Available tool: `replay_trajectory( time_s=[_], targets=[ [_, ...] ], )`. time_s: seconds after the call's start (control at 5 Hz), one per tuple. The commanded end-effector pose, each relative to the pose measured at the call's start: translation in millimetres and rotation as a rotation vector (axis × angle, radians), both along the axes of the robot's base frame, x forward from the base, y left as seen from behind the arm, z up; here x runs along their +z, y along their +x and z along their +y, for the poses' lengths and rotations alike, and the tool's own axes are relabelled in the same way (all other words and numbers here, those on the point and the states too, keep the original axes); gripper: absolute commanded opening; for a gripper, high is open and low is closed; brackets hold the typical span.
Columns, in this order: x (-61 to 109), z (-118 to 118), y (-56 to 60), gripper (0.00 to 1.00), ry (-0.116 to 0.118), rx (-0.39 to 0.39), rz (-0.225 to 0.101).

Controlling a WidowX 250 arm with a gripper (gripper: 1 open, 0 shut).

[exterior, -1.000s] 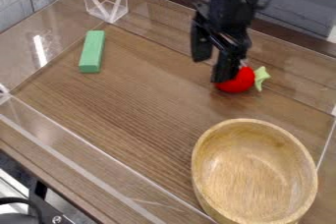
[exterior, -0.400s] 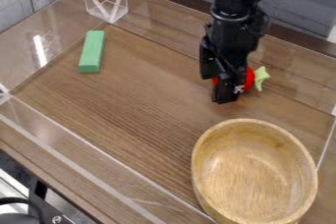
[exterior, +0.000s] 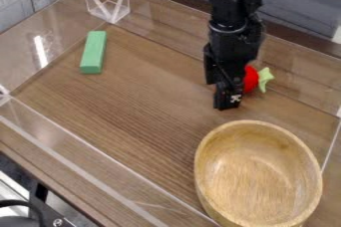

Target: Move the red object to the left side of the table

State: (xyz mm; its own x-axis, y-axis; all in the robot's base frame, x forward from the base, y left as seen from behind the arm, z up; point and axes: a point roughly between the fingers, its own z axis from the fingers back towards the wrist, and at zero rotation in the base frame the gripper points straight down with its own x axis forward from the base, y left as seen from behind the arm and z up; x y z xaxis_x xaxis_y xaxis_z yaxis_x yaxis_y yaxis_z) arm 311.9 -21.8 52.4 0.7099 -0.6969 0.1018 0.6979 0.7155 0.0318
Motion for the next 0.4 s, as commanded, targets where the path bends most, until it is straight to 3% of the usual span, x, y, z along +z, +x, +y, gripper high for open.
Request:
replay_trajectory(
  time_s=[0.0,0.2],
  targets=[
    [14.8,6.2,10.5,1.0,-0.015,-0.046,-0.095],
    [13.1,-3.5,13.3,1.0,-0.02,-0.047,-0.1]
  ],
)
